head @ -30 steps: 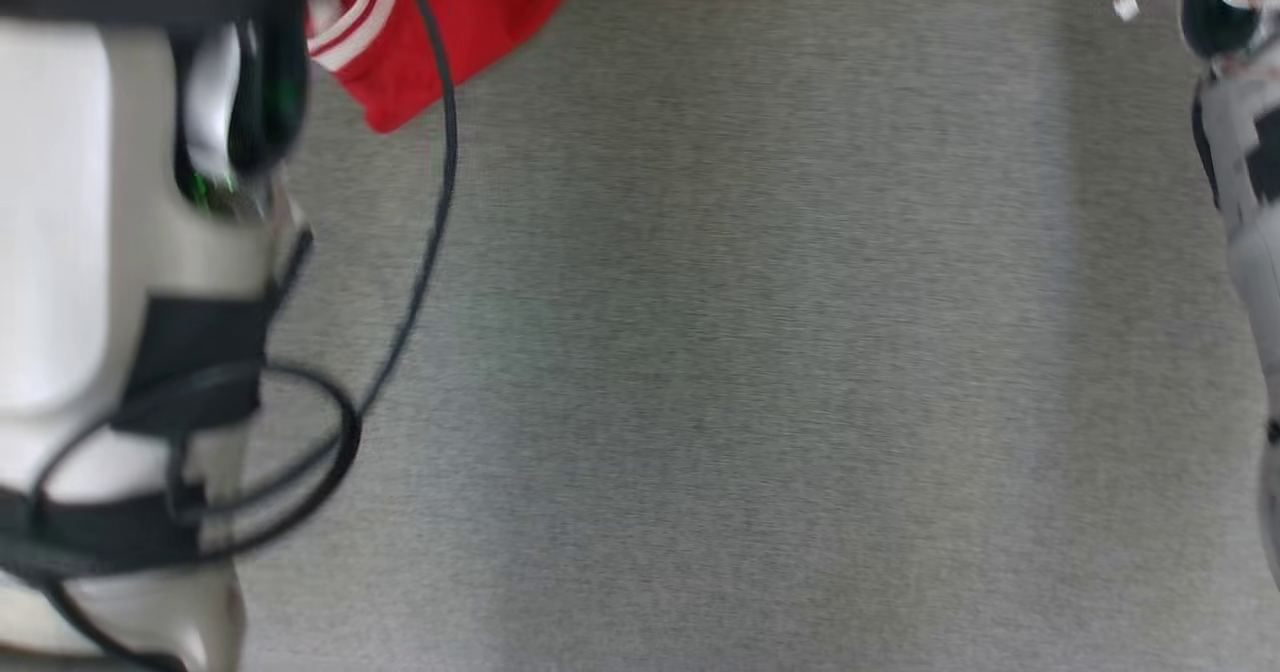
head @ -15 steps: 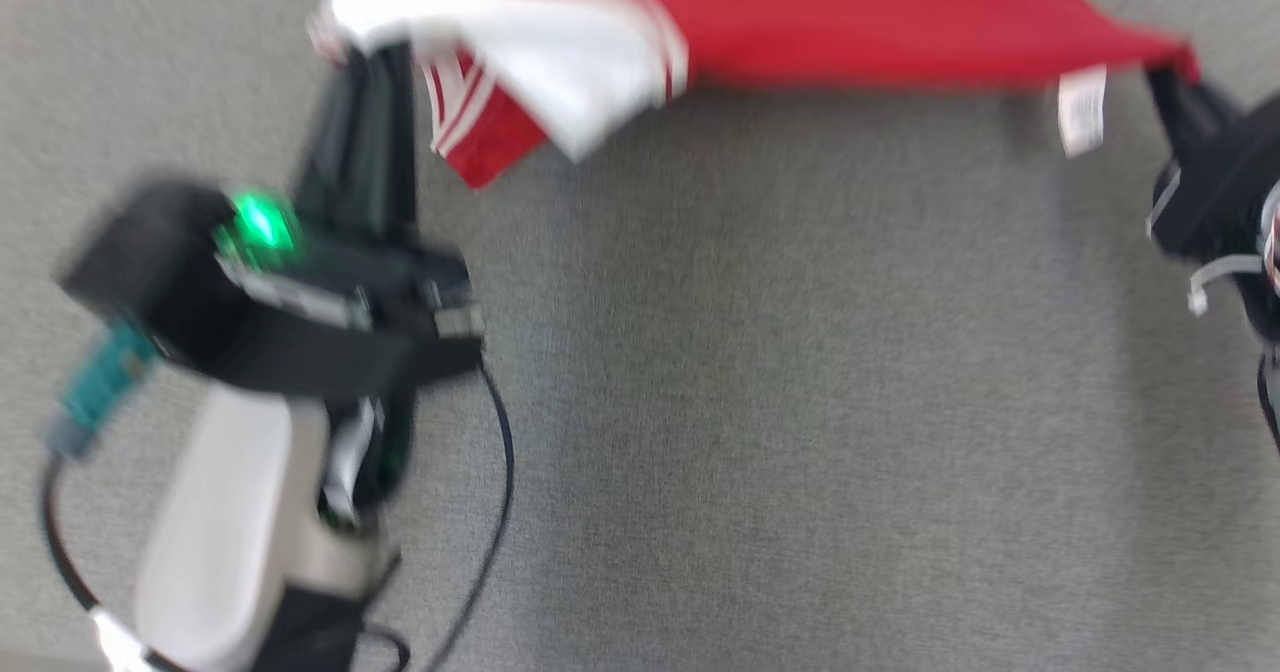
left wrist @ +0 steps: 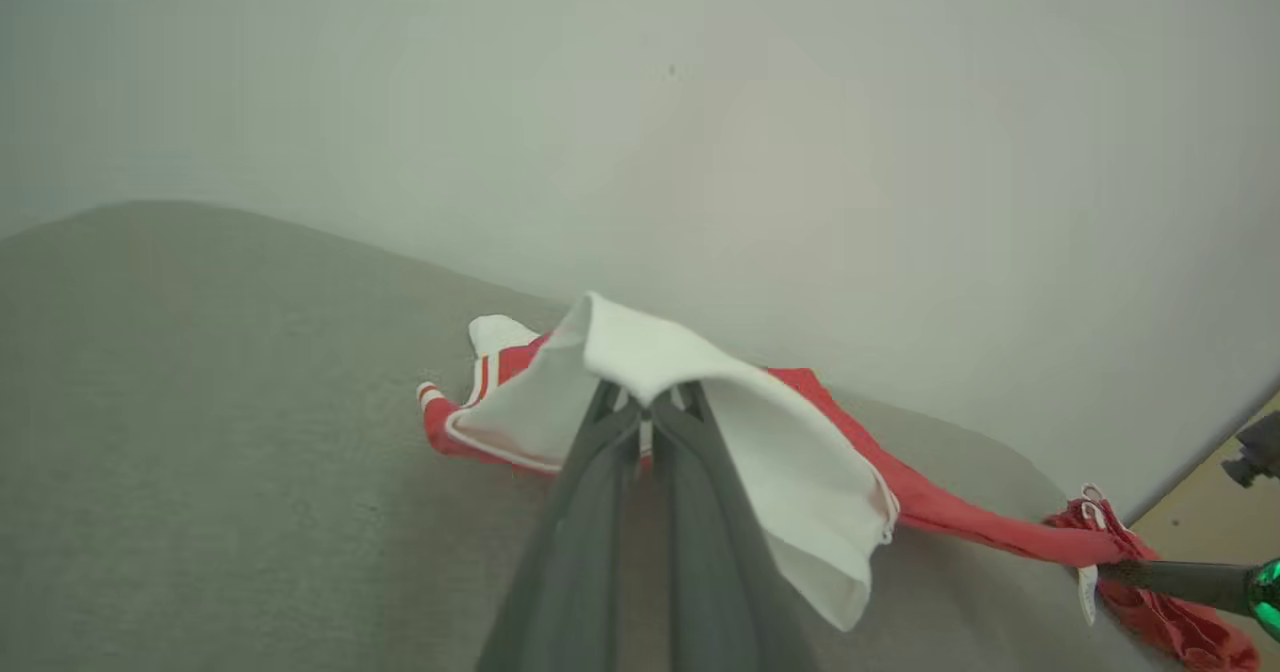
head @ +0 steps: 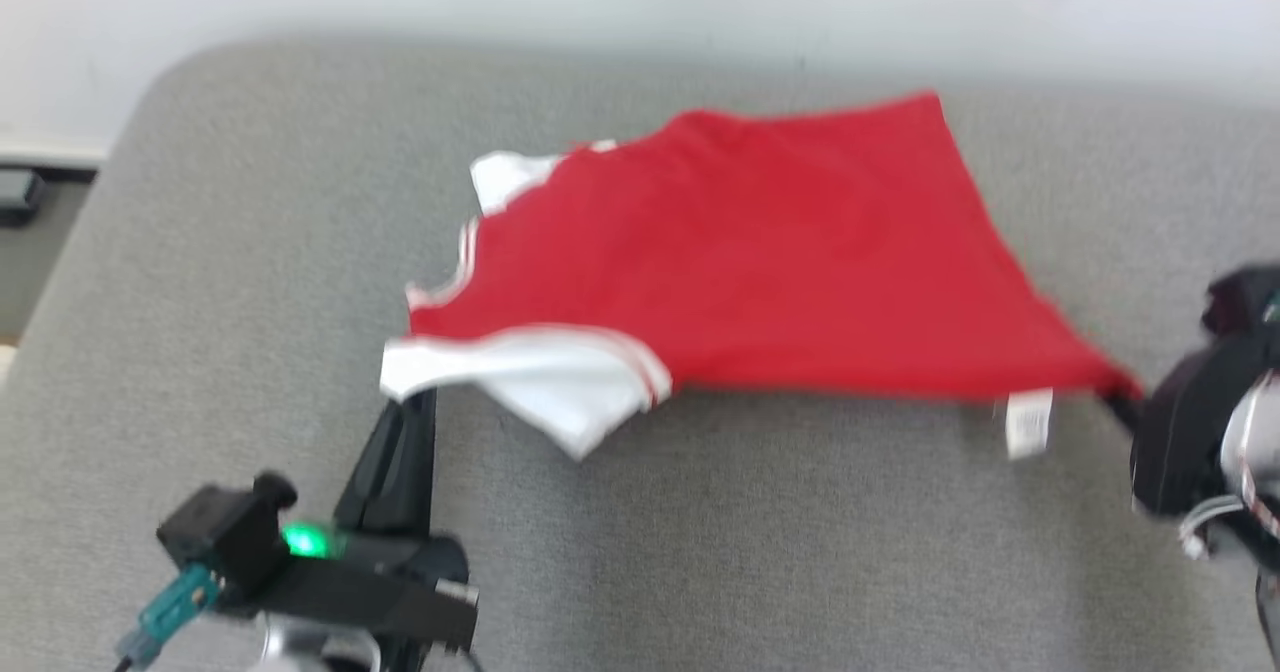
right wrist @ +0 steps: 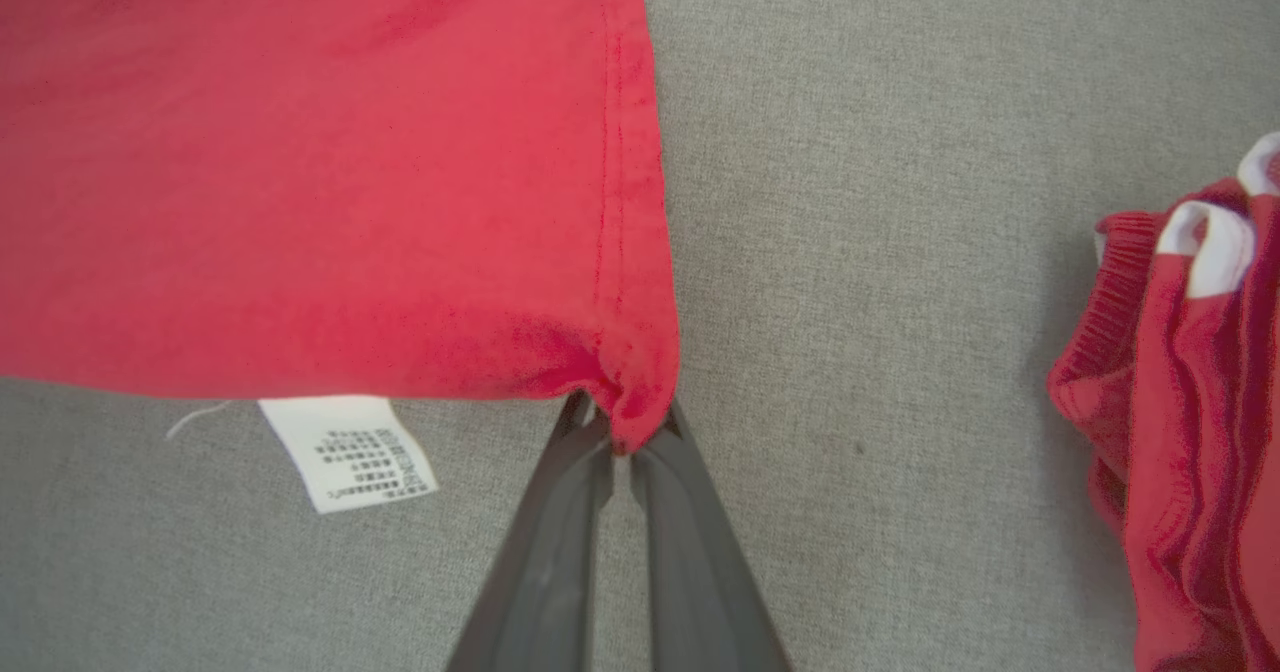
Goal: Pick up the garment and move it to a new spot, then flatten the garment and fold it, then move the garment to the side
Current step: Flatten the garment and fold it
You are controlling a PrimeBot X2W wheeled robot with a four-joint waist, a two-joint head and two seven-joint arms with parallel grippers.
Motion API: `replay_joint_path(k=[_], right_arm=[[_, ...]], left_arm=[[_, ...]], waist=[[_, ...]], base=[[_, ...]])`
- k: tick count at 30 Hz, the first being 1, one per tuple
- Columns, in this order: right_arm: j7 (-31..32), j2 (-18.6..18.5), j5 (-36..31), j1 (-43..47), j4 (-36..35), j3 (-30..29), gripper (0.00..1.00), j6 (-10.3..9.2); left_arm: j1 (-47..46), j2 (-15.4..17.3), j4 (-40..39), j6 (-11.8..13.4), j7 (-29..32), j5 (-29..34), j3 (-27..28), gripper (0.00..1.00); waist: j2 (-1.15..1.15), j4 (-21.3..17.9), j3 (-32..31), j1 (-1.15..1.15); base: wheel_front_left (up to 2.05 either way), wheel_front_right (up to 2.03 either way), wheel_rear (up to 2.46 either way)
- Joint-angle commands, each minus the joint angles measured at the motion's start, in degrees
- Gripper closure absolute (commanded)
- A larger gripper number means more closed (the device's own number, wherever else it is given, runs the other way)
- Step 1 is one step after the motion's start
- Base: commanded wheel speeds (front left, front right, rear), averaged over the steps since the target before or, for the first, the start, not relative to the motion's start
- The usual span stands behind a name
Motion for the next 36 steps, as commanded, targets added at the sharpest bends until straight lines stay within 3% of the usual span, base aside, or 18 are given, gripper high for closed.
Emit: replay_joint_path(k=[1, 8, 17, 29, 36], right_arm=[[2.9, 0.4, -0.7, 2.6, -1.9, -0.5, 1.0, -0.02], [17.5, 2.3, -1.6, 12.6, -12.2, -2.6, 1.0, -0.02], [29.0, 4.0, -1.4, 19.9, -19.2, -4.5, 1.0, -0.01], [33.2, 5.4, -3.9, 22.9, -24.1, -9.0, 1.0, 0.0], [33.9, 6.7, -4.2, 24.0, -24.7, -9.3, 1.0, 0.0]], left_arm=[[2.2, 0.8, -0.7, 0.5, 1.4, -0.7, 0.4, 1.0], [8.9, 3.4, -4.0, 4.1, 9.1, -1.7, 1.0, 1.0], [15.3, 7.0, -6.7, 10.1, 20.7, -1.0, 1.4, 1.0], [22.3, 10.4, -14.5, 13.4, 35.3, -3.1, -1.2, 1.0], [24.1, 12.1, -18.1, 13.8, 41.9, -4.4, -2.7, 1.0]], waist=[[0.01, 0.6, -3.5, 0.03], [0.01, 0.9, -5.3, 0.03], [0.01, 1.5, -6.1, 0.03], [0.01, 2.6, -5.1, 0.03], [0.01, 2.9, -5.1, 0.03]], base=[[0.0, 0.0, 0.0], [0.0, 0.0, 0.0], [0.0, 0.0, 0.0], [0.0, 0.0, 0.0], [0.0, 0.0, 0.0]])
